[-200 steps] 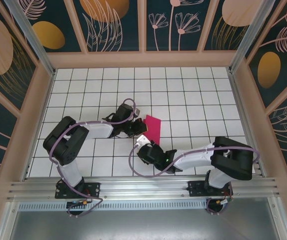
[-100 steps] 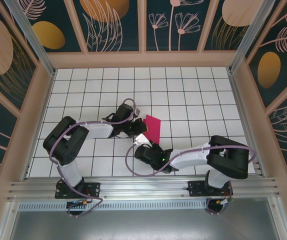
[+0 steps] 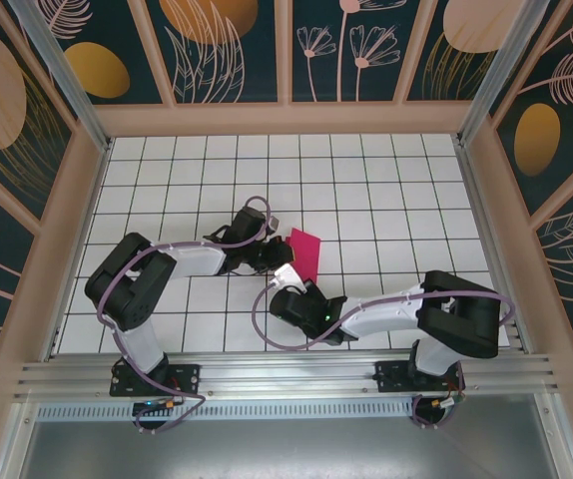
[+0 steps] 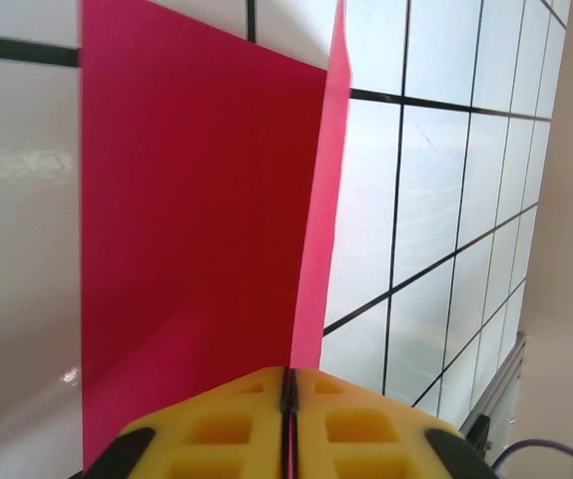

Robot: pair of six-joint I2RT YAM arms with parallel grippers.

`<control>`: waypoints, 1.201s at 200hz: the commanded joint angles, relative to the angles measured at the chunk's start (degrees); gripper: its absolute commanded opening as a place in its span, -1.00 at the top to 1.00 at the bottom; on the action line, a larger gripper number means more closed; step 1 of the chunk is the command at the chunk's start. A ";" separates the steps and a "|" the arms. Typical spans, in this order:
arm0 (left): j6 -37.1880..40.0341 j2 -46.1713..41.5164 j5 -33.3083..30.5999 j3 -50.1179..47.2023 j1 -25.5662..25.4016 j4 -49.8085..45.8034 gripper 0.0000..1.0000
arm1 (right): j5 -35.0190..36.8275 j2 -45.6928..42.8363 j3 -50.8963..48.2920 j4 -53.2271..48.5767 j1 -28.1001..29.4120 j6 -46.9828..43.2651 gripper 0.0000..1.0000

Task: Fold a paper plane with a square sheet of paper (pick it up from the middle)
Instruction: Fold the triangle a second time at the center of the table.

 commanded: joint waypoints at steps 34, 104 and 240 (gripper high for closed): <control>-0.26 -9.32 -11.79 0.37 0.22 -6.87 -0.04 | -11.80 -6.11 -0.91 0.51 -5.07 9.29 1.00; -5.79 -21.14 -24.29 -7.82 1.38 -9.16 -0.28 | -33.75 -13.90 -9.68 16.77 -14.30 16.87 1.00; -5.82 -14.38 -7.91 -14.46 -2.24 -0.33 0.72 | -45.06 -9.06 -11.62 19.45 -21.53 22.02 1.00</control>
